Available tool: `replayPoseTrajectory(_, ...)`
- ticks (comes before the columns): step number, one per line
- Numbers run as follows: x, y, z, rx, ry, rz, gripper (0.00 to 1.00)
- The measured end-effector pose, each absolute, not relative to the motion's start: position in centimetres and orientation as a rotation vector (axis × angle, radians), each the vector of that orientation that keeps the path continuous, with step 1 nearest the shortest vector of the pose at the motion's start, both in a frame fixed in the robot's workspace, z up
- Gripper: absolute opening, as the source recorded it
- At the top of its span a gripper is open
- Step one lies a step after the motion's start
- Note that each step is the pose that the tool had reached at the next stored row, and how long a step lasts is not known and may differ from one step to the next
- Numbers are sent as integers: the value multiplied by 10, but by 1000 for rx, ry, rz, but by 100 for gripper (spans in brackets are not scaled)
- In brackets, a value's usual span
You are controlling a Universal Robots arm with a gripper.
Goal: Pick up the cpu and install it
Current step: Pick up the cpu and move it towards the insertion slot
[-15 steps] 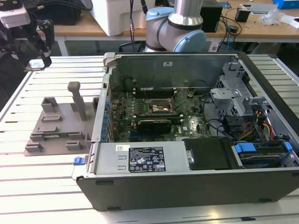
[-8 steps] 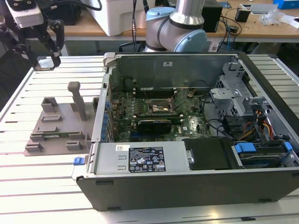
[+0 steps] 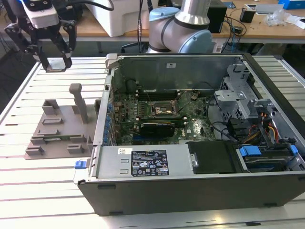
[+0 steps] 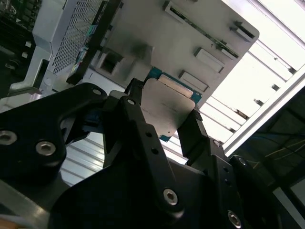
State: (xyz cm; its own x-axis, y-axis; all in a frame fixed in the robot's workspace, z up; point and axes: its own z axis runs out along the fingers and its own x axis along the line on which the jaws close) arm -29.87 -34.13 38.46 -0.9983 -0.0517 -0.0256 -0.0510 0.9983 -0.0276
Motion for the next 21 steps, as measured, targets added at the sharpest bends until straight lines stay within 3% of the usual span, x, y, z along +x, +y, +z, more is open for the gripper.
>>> replayPoseTrajectory(21, -248, -341, 385, -80, 3114, -42, 55)
